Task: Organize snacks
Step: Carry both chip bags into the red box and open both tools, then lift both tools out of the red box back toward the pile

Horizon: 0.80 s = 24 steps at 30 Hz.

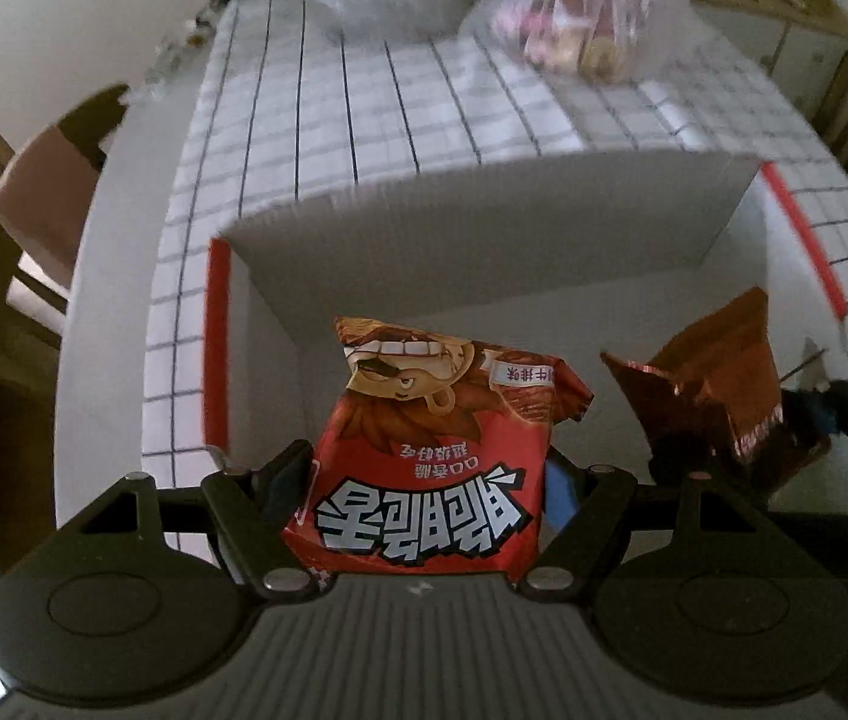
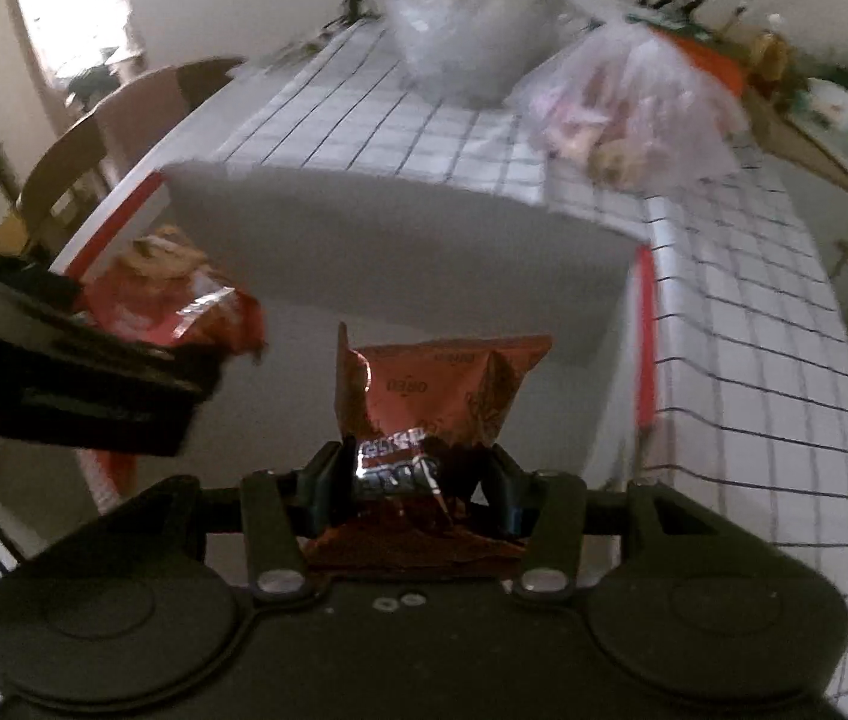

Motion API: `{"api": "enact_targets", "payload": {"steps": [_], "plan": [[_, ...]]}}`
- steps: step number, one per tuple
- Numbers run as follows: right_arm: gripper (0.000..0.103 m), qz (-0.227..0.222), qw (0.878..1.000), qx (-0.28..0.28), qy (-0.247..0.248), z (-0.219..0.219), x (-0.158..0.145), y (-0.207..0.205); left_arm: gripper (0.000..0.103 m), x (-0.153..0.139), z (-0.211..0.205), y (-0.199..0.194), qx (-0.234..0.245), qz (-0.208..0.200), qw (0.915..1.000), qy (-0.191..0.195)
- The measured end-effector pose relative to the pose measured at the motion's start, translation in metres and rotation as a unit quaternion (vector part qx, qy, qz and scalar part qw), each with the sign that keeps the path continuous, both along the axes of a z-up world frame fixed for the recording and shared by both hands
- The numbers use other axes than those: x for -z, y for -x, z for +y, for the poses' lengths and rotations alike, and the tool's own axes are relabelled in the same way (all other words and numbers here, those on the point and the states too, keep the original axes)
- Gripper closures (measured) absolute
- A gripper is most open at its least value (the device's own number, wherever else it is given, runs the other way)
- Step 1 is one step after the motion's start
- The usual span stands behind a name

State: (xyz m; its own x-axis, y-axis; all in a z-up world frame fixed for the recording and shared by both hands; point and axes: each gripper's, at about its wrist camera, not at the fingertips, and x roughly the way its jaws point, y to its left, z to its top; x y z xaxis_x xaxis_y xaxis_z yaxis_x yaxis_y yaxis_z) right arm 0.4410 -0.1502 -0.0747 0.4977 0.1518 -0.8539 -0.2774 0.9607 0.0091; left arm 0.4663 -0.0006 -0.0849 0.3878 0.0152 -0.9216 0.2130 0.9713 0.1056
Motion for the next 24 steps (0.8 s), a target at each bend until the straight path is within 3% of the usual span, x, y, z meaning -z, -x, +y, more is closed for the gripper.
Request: {"api": "enact_targets", "payload": {"steps": [3,11,24], "plan": [[0.055,0.027,1.000,-0.004,0.006,0.001,0.011,-0.003,0.027,0.011,0.000,-0.005,-0.004,0.021,0.9998,-0.004],[0.054,0.046,0.999,-0.005,0.010,0.004,0.020,-0.005,0.026,0.019,0.001,-0.013,-0.010,0.054,0.9985,0.003],[0.037,0.027,0.999,-0.005,-0.018,0.003,0.005,0.009,0.025,0.008,0.009,0.008,-0.012,0.035,0.9989,0.027]]}}
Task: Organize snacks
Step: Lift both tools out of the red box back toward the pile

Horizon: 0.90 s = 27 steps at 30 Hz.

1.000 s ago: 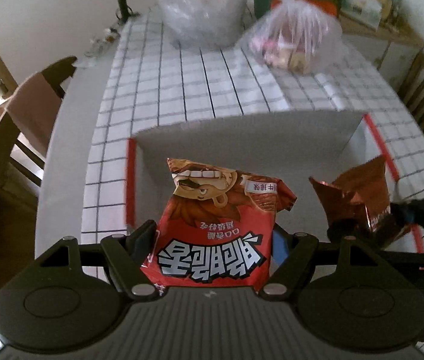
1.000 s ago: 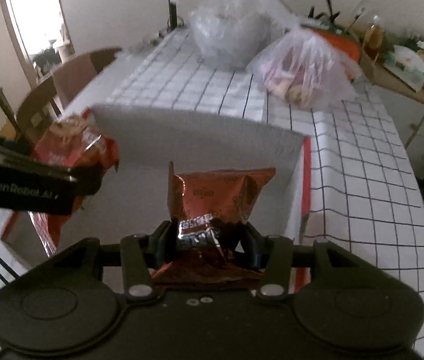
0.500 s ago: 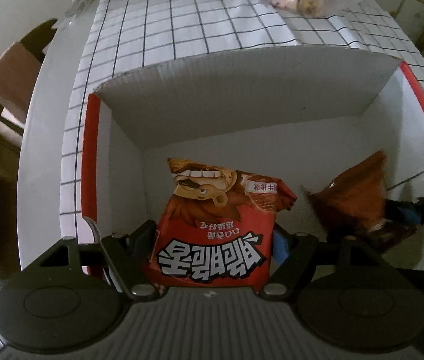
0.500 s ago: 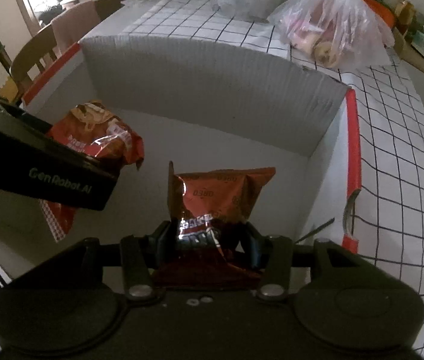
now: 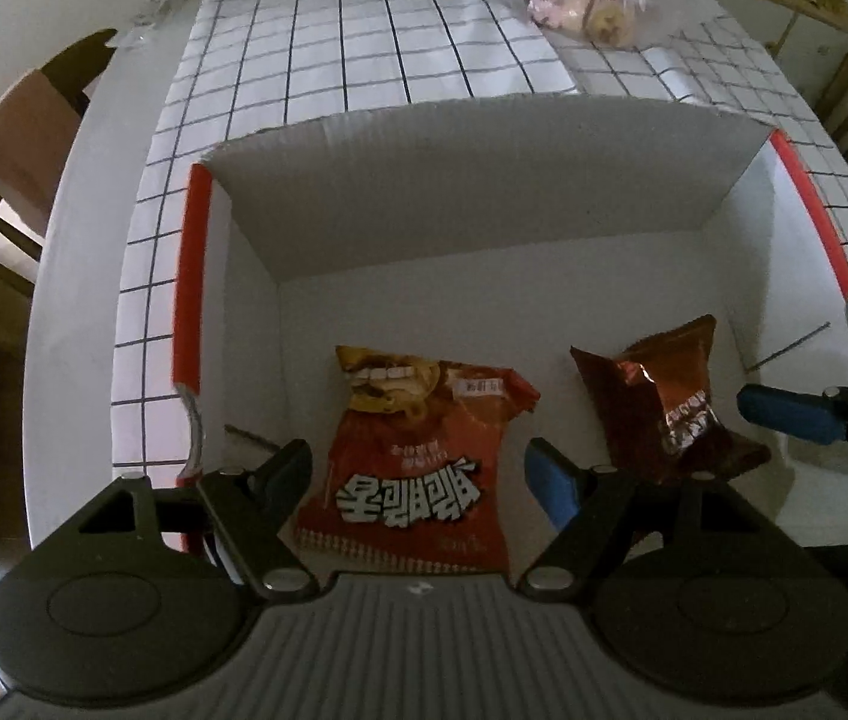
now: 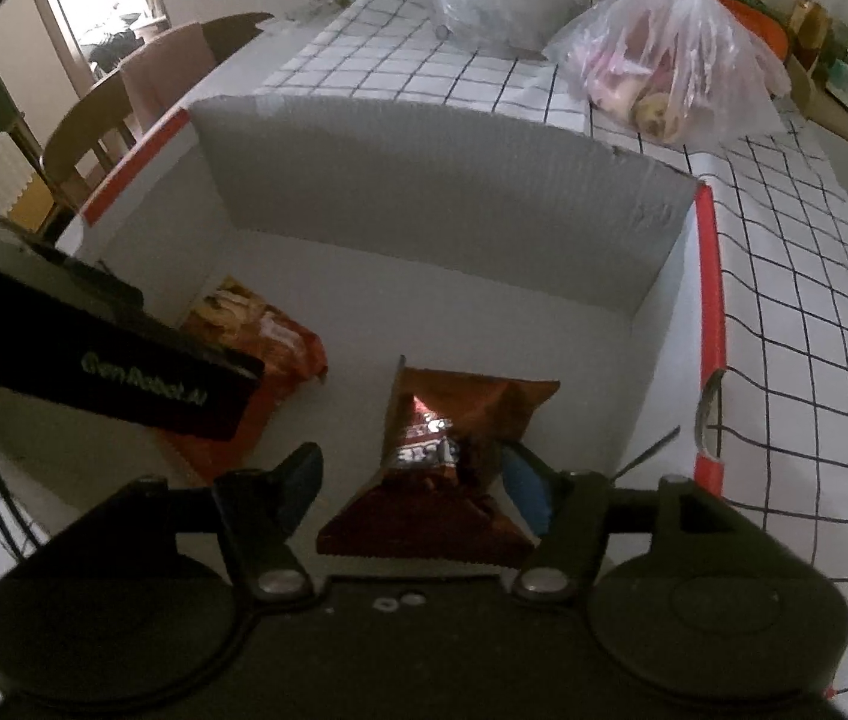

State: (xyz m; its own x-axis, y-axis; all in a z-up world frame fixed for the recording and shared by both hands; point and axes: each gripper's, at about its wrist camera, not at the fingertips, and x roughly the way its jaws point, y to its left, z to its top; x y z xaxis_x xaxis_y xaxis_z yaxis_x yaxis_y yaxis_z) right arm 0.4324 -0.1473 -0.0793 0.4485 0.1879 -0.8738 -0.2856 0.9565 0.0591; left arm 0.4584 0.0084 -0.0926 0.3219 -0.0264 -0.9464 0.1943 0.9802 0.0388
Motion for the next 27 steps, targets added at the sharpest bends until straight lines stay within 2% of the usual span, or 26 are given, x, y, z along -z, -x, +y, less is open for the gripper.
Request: {"api": "enact_targets", "payload": {"steps": [1,2,3,4,10,15,27], "plan": [[0.036,-0.004,1.000,0.001,-0.002,-0.001,-0.004,0.003,0.025,-0.003,0.002,0.003,-0.002,-0.005,1.0000,0.006],[0.031,-0.009,1.000,0.003,-0.002,-0.001,-0.007,0.004,0.025,-0.006,0.004,0.006,-0.004,-0.009,0.9999,0.011],[0.021,-0.015,1.000,0.006,-0.001,-0.002,-0.011,0.006,0.025,-0.010,0.006,0.009,-0.006,-0.015,0.9997,0.016],[0.020,-0.022,1.000,0.010,-0.002,-0.003,-0.016,0.009,0.025,-0.014,0.007,0.012,-0.007,-0.021,0.9996,0.020],[0.019,-0.045,0.998,0.029,-0.015,-0.011,-0.039,0.024,0.025,-0.038,0.013,0.033,-0.010,-0.059,0.9976,0.034],[0.015,-0.061,0.997,0.042,-0.028,-0.015,-0.055,0.039,0.025,-0.056,0.020,0.053,-0.013,-0.087,0.9947,0.053],[0.009,-0.097,0.992,0.047,-0.059,-0.012,-0.092,0.089,0.025,-0.098,0.035,0.112,-0.017,-0.168,0.9830,0.073]]}}
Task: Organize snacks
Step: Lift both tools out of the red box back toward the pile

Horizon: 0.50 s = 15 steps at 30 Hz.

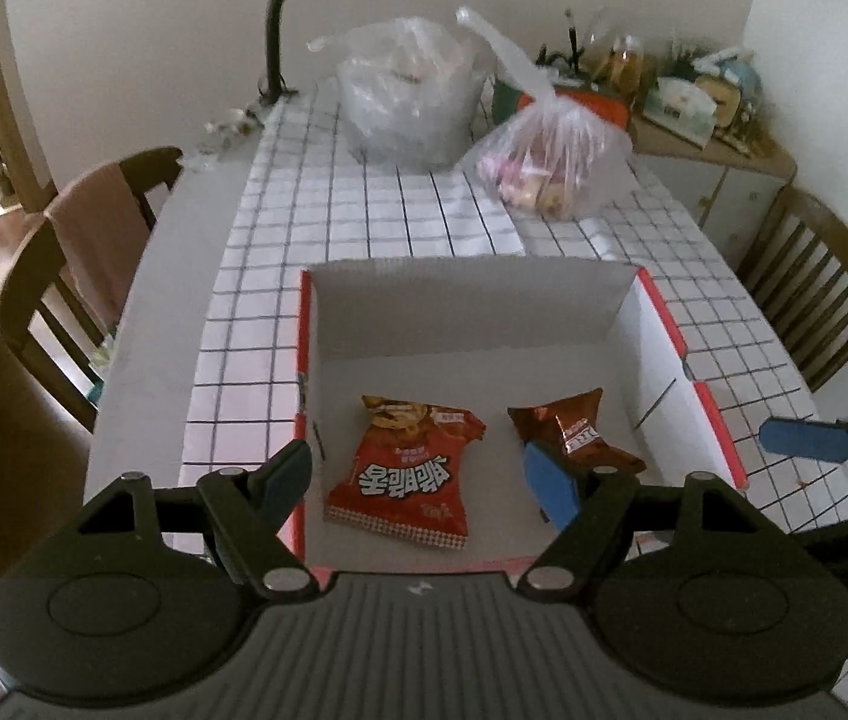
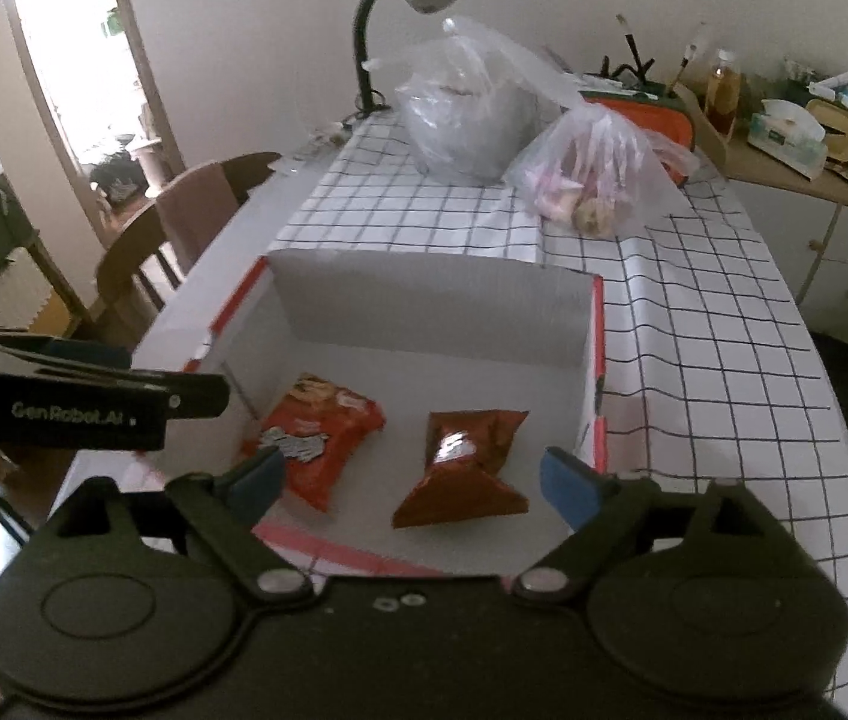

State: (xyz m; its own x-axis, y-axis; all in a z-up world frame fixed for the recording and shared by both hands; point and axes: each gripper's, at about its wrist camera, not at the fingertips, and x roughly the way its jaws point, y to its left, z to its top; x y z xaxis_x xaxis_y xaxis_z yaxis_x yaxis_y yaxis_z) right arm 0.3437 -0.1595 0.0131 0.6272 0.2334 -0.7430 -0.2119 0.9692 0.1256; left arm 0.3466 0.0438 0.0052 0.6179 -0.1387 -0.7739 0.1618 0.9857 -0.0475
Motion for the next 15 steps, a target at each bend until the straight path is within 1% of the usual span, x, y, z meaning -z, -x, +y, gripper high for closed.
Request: {"api": "enact_targets", "payload": {"steps": [4,6,9,10,11,15], "plan": [[0.009,-0.009,1.000,-0.005,-0.005,0.004,-0.008,0.017,0.025,-0.009,0.002,0.023,0.005,-0.023,0.9997,0.001],[0.009,-0.014,1.000,-0.006,-0.010,0.005,-0.010,0.026,0.023,-0.013,0.003,0.034,0.010,-0.034,0.9994,0.000],[0.009,-0.019,1.000,-0.009,-0.019,0.006,-0.013,0.039,0.022,-0.015,0.003,0.048,0.015,-0.038,0.9992,0.000],[0.007,-0.021,0.999,-0.011,-0.022,0.007,-0.013,0.044,0.022,-0.016,0.004,0.053,0.017,-0.037,0.9992,0.002],[0.001,-0.025,0.999,-0.012,-0.026,0.007,-0.014,0.050,0.022,-0.016,0.005,0.058,0.019,-0.037,0.9991,0.004],[0.000,-0.034,0.999,-0.018,-0.039,0.007,-0.016,0.069,0.022,-0.015,0.010,0.077,0.023,-0.038,0.9990,0.009]]}}
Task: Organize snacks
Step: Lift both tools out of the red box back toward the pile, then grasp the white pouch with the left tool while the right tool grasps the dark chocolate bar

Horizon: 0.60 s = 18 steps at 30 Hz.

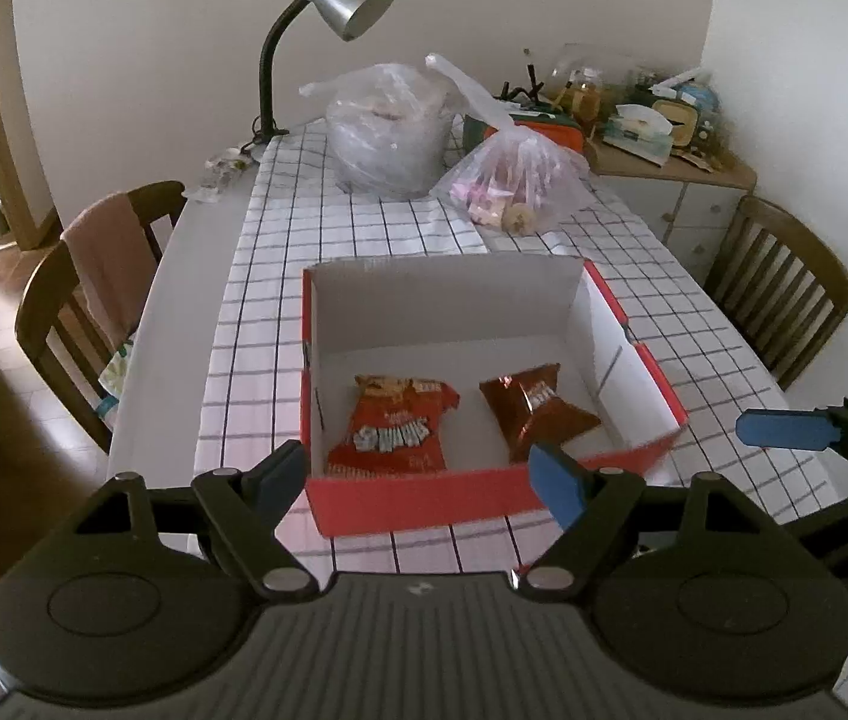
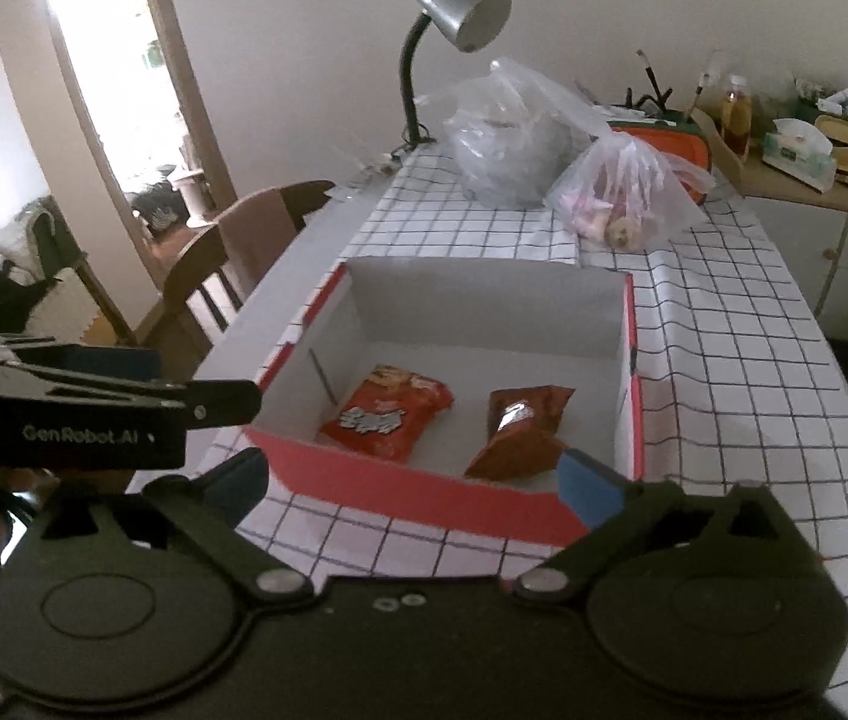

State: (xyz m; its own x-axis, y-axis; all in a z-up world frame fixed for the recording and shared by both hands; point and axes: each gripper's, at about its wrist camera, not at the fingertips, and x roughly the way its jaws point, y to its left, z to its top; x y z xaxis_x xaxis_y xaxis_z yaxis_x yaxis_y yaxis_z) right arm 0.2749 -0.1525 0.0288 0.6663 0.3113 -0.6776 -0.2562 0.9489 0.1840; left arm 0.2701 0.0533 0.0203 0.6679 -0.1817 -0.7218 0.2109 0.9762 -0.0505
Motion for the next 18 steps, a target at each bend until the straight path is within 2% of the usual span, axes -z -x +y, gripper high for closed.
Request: {"api": "enact_targets", "payload": {"steps": [10,14,17,18], "plan": [[0.000,0.007,1.000,0.007,-0.012,-0.003,0.008,0.036,0.018,0.009,0.008,0.039,0.006,0.004,0.9999,0.011],[0.000,0.007,1.000,0.012,-0.014,-0.005,0.015,0.052,0.014,0.016,0.015,0.052,0.009,0.015,0.9995,0.027],[0.000,0.012,1.000,0.019,-0.013,-0.008,0.023,0.065,0.005,0.026,0.019,0.060,0.006,0.028,0.9990,0.036],[0.000,0.016,1.000,0.023,-0.013,-0.010,0.027,0.069,0.005,0.030,0.021,0.063,0.004,0.032,0.9987,0.039]]}}
